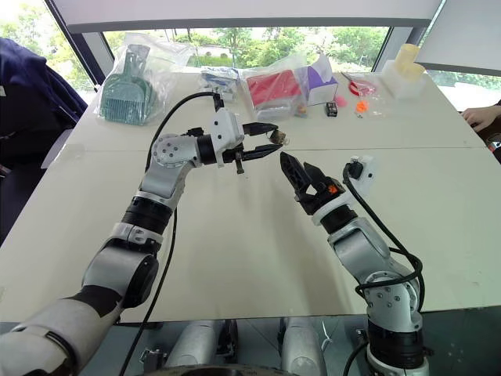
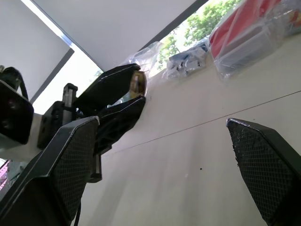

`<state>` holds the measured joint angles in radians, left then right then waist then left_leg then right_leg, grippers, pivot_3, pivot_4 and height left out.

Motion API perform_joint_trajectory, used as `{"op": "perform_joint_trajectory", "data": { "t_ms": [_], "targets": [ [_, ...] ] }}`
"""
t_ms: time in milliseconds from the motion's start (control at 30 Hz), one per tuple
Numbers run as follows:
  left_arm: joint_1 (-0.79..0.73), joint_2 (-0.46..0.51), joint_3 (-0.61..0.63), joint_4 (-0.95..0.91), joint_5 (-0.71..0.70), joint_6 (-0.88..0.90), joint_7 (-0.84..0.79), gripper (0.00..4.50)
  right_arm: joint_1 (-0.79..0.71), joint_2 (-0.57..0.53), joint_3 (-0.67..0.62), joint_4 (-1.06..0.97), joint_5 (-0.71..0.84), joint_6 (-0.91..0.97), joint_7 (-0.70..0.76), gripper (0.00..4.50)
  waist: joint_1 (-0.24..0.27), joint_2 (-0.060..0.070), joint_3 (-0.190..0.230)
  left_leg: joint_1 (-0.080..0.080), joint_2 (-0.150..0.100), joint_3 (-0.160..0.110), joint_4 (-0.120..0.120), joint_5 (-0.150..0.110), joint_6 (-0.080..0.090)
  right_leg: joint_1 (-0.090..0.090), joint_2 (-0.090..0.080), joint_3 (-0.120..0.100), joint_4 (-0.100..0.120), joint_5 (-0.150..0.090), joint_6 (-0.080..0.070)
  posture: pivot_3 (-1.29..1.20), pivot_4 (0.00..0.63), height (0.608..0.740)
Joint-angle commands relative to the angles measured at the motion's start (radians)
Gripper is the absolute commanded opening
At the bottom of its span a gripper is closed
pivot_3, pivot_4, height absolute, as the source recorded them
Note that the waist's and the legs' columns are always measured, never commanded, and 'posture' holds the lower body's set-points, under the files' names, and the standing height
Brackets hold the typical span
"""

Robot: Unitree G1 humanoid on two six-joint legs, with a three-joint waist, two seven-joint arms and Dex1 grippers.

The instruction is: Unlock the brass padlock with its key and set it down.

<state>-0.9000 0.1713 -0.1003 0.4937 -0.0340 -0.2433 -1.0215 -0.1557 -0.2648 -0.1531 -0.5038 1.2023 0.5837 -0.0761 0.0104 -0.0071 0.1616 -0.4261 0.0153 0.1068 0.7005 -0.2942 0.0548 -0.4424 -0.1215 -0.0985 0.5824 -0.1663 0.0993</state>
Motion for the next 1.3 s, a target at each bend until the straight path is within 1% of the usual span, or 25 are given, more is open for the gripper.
{"op": "perform_joint_trajectory", "data": {
  "t_ms": [33, 400, 433, 467, 567, 633, 733, 900, 1200, 1300],
  "targets": [
    [0.009, 0.013, -0.013, -0.096, -0.037, 0.032, 0.003, 1.21, -0.042, 0.001, -0.033, 0.010, 0.025, -0.011, 0.029, 4.50, 0.002, 0.000, 0.000, 0.000, 0.000, 0.000, 0.000, 0.000, 0.000, 0.000, 0.000, 0.000, 0.000, 0.000, 0.000, 0.00, 0.150, 0.735],
    [0.026, 0.037, -0.042, -0.143, -0.061, 0.033, 0.003, 1.21, -0.094, 0.004, -0.036, 0.051, 0.024, 0.011, 0.065, 4.50, 0.001, 0.000, 0.000, 0.000, 0.000, 0.000, 0.000, 0.000, -0.001, 0.000, 0.000, 0.000, 0.000, 0.000, 0.000, 0.00, 0.150, 0.735],
    [0.025, 0.037, -0.045, -0.145, -0.063, 0.033, 0.005, 1.21, -0.098, 0.006, -0.035, 0.054, 0.020, 0.012, 0.068, 4.11, 0.001, 0.000, 0.000, 0.000, 0.000, 0.000, 0.000, 0.001, -0.001, 0.000, 0.000, 0.000, 0.000, 0.000, 0.000, 0.00, 0.150, 0.735],
    [0.025, 0.037, -0.047, -0.148, -0.064, 0.034, 0.007, 1.21, -0.101, 0.008, -0.035, 0.055, 0.018, 0.011, 0.069, 3.95, 0.001, 0.000, 0.000, 0.000, 0.000, 0.000, 0.000, 0.001, -0.001, 0.000, 0.000, 0.000, 0.000, 0.000, 0.000, 0.00, 0.150, 0.735],
    [0.024, 0.038, -0.048, -0.153, -0.066, 0.031, 0.010, 1.21, -0.106, 0.015, -0.032, 0.056, 0.015, 0.014, 0.072, 2.77, 0.001, 0.000, 0.000, 0.000, 0.000, 0.000, 0.000, 0.001, -0.001, 0.000, 0.000, 0.000, 0.000, 0.000, 0.000, 0.00, 0.150, 0.735],
    [0.022, 0.040, -0.050, -0.153, -0.064, 0.023, 0.012, 1.21, -0.108, 0.020, -0.032, 0.058, 0.019, 0.016, 0.071, 1.65, 0.001, 0.000, 0.000, 0.000, 0.000, 0.000, 0.000, 0.001, -0.001, 0.000, 0.000, 0.000, 0.000, 0.000, 0.000, 0.00, 0.150, 0.735],
    [0.022, 0.043, -0.054, -0.154, -0.057, 0.002, 0.024, 1.21, -0.110, 0.027, -0.032, 0.063, 0.025, 0.018, 0.072, 0.13, 0.001, 0.001, 0.000, 0.000, 0.000, 0.000, 0.000, 0.001, -0.001, 0.000, 0.000, 0.000, 0.000, 0.000, 0.000, 0.00, 0.150, 0.735],
    [0.029, 0.036, -0.062, -0.172, -0.034, -0.055, 0.083, 1.21, -0.117, 0.059, -0.032, 0.072, 0.059, 0.018, 0.041, 0.13, 0.001, 0.001, 0.000, 0.000, 0.000, 0.000, 0.000, 0.001, -0.001, 0.000, 0.000, 0.000, 0.000, 0.000, 0.000, 0.00, 0.150, 0.735],
    [0.048, 0.035, -0.070, -0.157, 0.049, -0.238, 0.235, 1.21, -0.133, 0.202, -0.055, 0.071, 0.247, -0.025, -0.130, 0.13, 0.000, 0.001, 0.000, 0.000, 0.000, 0.000, 0.000, 0.001, -0.001, 0.000, 0.000, 0.000, 0.000, 0.000, 0.000, 0.00, 0.150, 0.735],
    [0.057, 0.034, -0.077, -0.153, 0.072, -0.288, 0.272, 1.21, -0.135, 0.227, -0.061, 0.069, 0.299, -0.044, -0.179, 0.13, 0.001, 0.001, 0.000, 0.000, 0.000, 0.000, 0.000, 0.001, -0.001, 0.000, 0.000, 0.000, 0.000, 0.000, 0.000, 0.00, 0.150, 0.735]
  ]
}}
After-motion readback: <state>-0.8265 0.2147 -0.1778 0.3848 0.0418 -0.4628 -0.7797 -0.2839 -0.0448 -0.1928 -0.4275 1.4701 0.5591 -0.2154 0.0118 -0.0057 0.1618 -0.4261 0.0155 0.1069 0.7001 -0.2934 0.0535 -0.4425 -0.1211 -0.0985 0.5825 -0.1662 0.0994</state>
